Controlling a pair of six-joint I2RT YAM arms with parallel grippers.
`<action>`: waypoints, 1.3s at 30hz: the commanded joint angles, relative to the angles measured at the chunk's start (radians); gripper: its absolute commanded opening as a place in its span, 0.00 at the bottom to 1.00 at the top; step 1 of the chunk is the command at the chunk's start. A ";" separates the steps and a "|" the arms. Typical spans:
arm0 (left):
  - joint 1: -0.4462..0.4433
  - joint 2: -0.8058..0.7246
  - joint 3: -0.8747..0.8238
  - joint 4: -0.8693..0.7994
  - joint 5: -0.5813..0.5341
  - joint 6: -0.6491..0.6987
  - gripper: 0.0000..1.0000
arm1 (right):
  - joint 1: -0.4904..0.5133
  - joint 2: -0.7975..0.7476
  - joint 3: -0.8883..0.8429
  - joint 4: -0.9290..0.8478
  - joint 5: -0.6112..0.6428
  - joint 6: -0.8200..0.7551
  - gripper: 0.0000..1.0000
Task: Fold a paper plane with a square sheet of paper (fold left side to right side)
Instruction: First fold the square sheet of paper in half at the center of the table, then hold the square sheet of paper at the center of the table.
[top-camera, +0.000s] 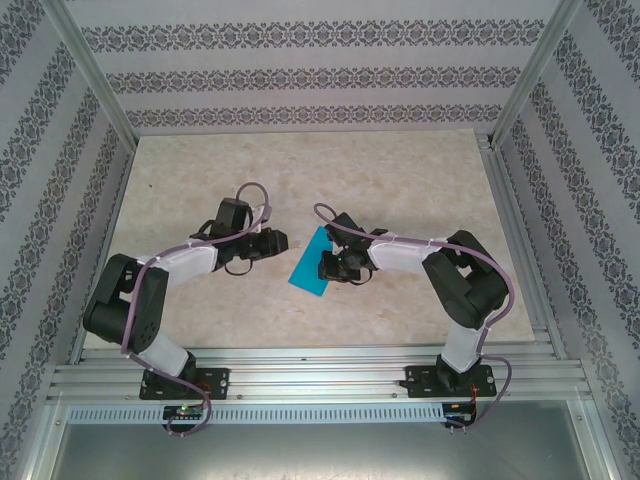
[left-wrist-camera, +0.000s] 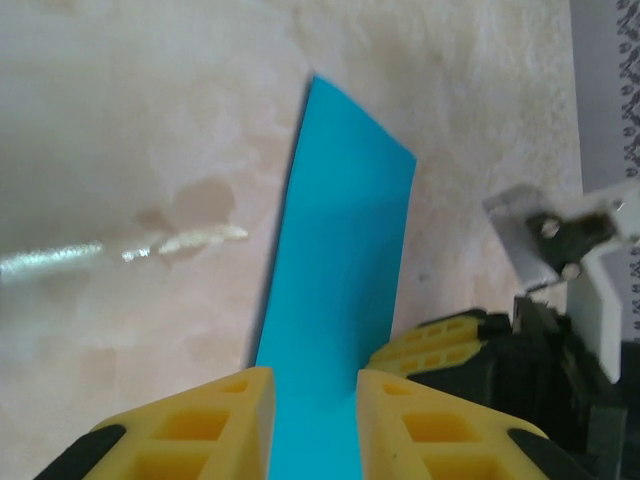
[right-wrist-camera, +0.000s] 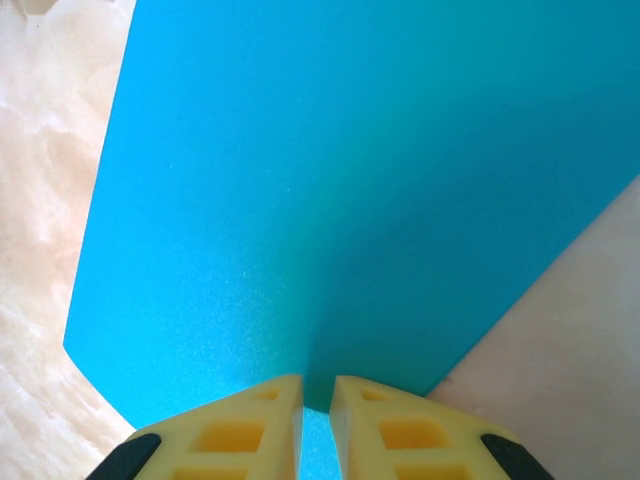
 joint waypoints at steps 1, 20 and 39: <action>-0.039 0.000 -0.048 0.077 0.039 -0.037 0.28 | 0.009 0.052 -0.031 -0.055 0.011 0.000 0.18; -0.170 0.156 -0.016 -0.048 -0.131 0.035 0.27 | -0.038 -0.085 0.021 -0.022 -0.026 -0.001 0.19; -0.199 0.135 -0.064 -0.123 -0.256 0.054 0.27 | -0.064 0.183 0.262 0.170 -0.024 0.085 0.16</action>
